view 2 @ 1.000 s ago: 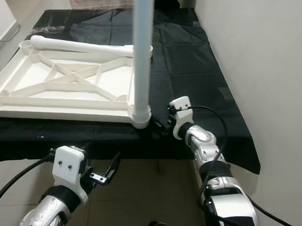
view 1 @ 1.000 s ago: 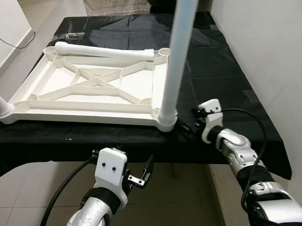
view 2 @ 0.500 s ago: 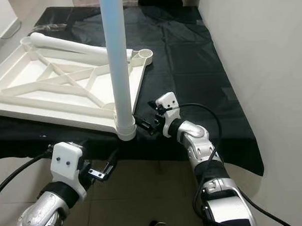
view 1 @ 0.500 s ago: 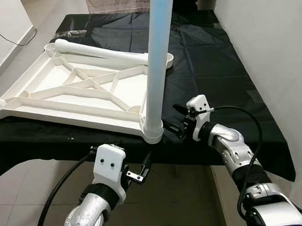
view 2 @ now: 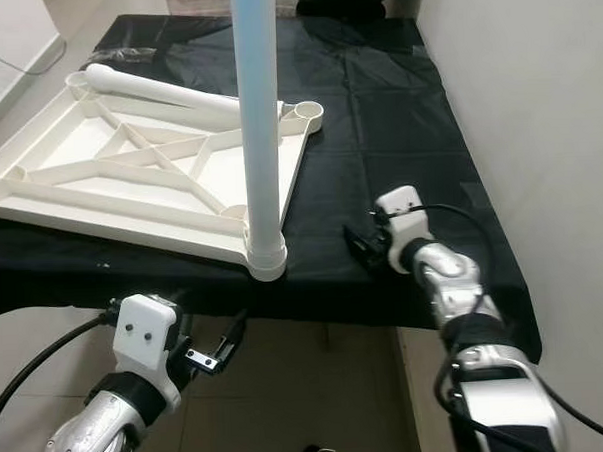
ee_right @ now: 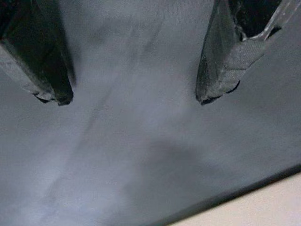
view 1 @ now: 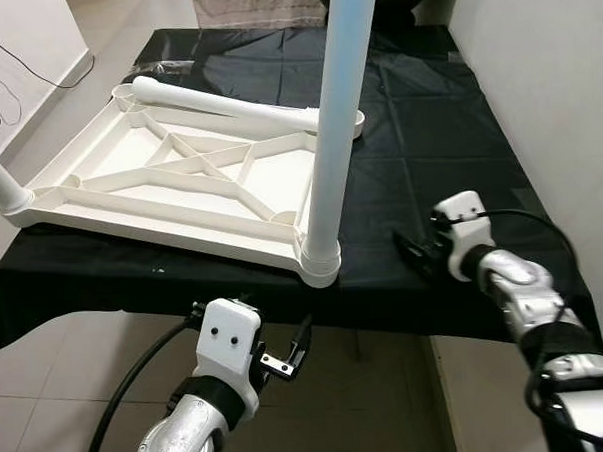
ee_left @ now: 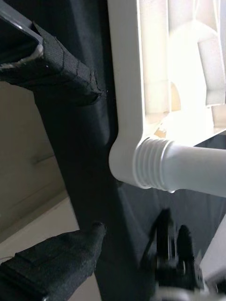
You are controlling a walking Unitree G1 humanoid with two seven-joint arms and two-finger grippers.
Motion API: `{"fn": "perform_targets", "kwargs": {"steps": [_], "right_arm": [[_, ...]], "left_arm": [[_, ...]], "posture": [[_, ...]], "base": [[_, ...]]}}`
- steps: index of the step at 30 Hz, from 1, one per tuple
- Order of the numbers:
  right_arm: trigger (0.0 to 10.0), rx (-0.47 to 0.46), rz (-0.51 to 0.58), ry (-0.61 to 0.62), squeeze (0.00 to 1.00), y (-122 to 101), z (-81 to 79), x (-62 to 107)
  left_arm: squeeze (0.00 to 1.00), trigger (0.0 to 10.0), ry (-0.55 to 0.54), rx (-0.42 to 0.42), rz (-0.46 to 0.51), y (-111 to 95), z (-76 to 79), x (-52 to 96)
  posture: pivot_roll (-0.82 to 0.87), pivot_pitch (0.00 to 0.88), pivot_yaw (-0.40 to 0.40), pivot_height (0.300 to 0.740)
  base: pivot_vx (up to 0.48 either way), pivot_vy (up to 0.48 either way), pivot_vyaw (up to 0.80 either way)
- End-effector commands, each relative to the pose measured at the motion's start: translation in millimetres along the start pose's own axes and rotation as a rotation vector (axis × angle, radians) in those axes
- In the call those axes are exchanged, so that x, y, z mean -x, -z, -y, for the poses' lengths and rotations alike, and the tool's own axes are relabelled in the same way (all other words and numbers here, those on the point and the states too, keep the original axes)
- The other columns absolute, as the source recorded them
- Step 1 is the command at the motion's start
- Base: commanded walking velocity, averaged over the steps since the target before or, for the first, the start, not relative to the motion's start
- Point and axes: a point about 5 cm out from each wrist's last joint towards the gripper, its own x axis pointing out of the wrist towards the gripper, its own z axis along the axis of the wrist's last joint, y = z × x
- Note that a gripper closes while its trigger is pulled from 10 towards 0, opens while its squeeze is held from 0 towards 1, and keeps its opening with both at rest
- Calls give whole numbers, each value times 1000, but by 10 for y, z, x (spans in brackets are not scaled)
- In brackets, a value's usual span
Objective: Building children table
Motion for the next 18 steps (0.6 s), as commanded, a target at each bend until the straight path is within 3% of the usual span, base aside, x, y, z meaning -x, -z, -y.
{"fn": "perform_targets", "kwargs": {"steps": [1, 2, 9, 11, 14, 16, 17, 18], "right_arm": [[10000, -83, -52, -127, 0, 181, -50, 103], [10000, -114, -49, -233, 0, 184, -56, 200], [10000, -167, 18, -481, 0, 36, -100, 382], [10000, -177, 77, -526, 0, -75, -116, 377], [10000, -151, 235, -580, 0, -474, -258, 200], [10000, -151, 235, -580, 0, -474, -258, 200], [10000, -121, 272, -605, 0, -619, -360, 99], [10000, -121, 272, -605, 0, -619, -360, 99]], "left_arm": [[0, 10000, 19, -3, -27, 64, 5, 17], [0, 10000, 28, 3, -43, 97, -2, 39], [0, 10000, 63, 0, -90, 208, -14, 115], [0, 10000, 68, -2, -101, 243, -12, 134], [0, 10000, 67, 4, -117, 326, 17, 151], [0, 10000, 67, 4, -117, 326, 17, 151], [0, 10000, 64, 6, -120, 353, 19, 137], [0, 10000, 64, 6, -120, 353, 19, 137]], "posture": [[97, 140, -47, 740], [93, 134, -45, 740], [84, 108, -37, 740], [88, 96, -38, 740], [99, 72, -40, 740], [99, 72, -40, 740], [101, 63, -41, 740], [101, 63, -41, 740]], "base": [[0, 0, 0], [0, 0, 0], [0, 0, 0], [0, 0, 0], [0, 0, 0], [0, 0, 0], [0, 0, 0], [0, 0, 0]]}}
